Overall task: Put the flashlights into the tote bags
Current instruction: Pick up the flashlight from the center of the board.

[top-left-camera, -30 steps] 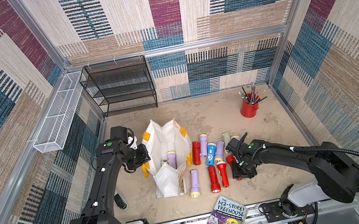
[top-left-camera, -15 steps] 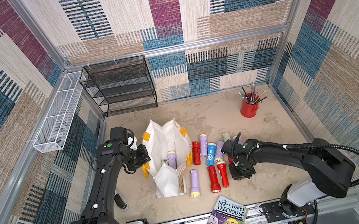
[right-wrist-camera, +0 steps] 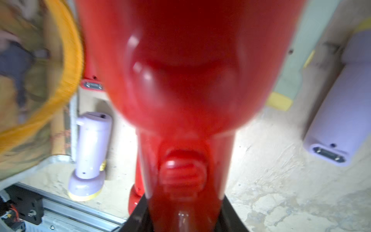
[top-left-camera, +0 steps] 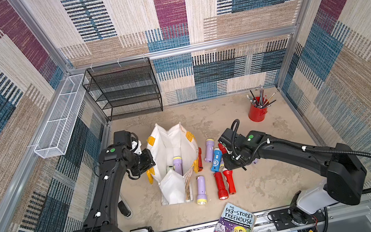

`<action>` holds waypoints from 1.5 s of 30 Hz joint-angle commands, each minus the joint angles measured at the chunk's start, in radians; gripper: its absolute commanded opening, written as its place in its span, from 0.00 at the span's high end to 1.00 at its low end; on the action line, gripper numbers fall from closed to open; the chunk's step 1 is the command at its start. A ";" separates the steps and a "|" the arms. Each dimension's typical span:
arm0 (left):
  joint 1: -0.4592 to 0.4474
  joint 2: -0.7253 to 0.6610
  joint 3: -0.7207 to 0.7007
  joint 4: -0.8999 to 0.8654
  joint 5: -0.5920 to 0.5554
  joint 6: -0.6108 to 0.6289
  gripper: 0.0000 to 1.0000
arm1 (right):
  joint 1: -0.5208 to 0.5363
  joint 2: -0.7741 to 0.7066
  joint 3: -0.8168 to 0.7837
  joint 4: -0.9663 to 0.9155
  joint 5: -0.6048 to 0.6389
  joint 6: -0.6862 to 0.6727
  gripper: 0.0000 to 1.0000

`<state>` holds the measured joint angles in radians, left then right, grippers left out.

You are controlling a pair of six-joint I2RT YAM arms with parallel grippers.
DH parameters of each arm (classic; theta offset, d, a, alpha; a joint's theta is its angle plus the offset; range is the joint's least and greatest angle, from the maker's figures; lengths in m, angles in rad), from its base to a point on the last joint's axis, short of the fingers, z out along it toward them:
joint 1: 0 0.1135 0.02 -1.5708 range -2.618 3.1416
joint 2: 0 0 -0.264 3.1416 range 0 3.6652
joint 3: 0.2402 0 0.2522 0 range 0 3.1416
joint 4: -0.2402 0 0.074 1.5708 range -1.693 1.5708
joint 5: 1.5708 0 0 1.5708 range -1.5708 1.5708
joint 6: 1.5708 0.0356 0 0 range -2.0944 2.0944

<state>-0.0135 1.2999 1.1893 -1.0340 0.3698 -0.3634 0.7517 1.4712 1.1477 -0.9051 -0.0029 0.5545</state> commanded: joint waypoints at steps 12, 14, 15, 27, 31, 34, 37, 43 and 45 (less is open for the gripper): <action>0.001 -0.019 0.026 0.009 -0.009 0.004 1.00 | 0.021 0.076 0.411 0.039 -0.026 -0.101 0.69; 0.001 -0.017 0.022 0.009 -0.013 0.004 1.00 | 0.043 0.117 0.490 0.057 -0.030 -0.116 0.68; 0.001 -0.017 0.021 0.009 -0.013 0.003 1.00 | 0.054 0.138 0.521 0.066 -0.031 -0.123 0.69; 0.000 -0.017 0.013 0.016 -0.002 0.003 1.00 | 0.150 0.377 0.789 0.145 -0.214 -0.159 0.69; 0.001 -0.024 -0.001 0.029 0.002 -0.004 1.00 | 0.185 0.445 0.831 0.132 -0.253 -0.175 0.69; 0.002 -0.028 -0.004 0.036 0.009 -0.009 1.00 | 0.202 0.479 0.836 0.131 -0.257 -0.166 0.70; 0.001 -0.038 -0.010 0.047 0.008 -0.013 1.00 | 0.227 0.508 0.835 0.110 -0.205 -0.155 0.72; 0.003 -0.051 -0.019 0.082 0.017 -0.030 1.00 | 0.255 0.548 0.774 0.107 -0.224 -0.154 0.71; 0.002 -0.053 -0.019 0.085 0.017 -0.032 1.00 | 0.256 0.555 0.746 0.125 -0.248 -0.146 0.71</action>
<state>-0.0132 1.2549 1.1721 -0.9958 0.3740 -0.3759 1.0080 2.0171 1.9141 -0.8089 -0.2253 0.3962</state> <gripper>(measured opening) 0.069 0.387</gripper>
